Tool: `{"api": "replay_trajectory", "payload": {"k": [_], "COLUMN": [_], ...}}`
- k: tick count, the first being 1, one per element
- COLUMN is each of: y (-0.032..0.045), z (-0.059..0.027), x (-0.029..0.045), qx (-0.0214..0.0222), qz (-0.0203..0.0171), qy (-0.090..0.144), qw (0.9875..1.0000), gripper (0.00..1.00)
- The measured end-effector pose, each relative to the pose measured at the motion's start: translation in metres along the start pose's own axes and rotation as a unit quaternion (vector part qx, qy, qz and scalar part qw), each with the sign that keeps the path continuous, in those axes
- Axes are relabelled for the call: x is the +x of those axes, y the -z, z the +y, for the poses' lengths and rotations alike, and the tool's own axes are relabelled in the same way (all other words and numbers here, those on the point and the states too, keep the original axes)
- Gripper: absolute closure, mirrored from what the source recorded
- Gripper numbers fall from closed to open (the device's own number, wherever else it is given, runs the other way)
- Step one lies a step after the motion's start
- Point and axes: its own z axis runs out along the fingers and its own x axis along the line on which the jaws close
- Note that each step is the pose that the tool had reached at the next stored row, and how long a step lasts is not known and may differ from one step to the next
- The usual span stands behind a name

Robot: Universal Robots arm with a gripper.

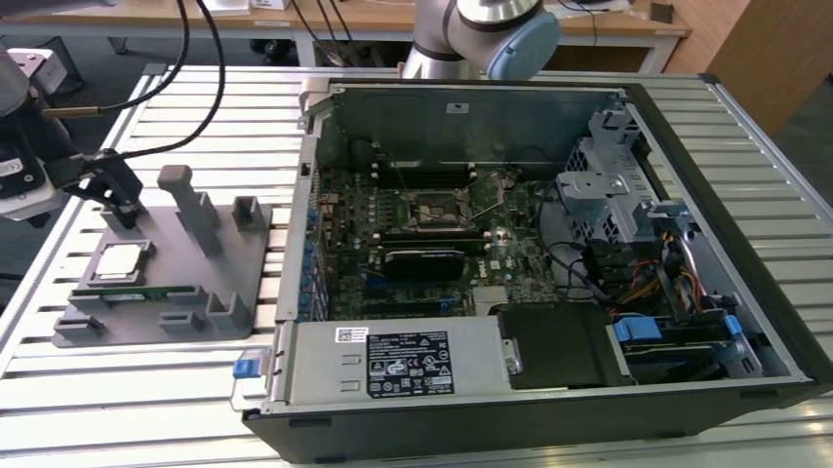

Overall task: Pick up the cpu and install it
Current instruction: 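Pick up the cpu and move it towards the insertion slot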

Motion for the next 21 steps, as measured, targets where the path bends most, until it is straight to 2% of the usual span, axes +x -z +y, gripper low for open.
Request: {"api": "replay_trajectory", "payload": {"k": [21], "y": [-0.0352], "z": [-0.0027], "x": [-0.0011], "qx": [0.0000], "qz": [-0.0004], "qy": [0.000], "qw": [1.0000], "gripper": [0.01]}}
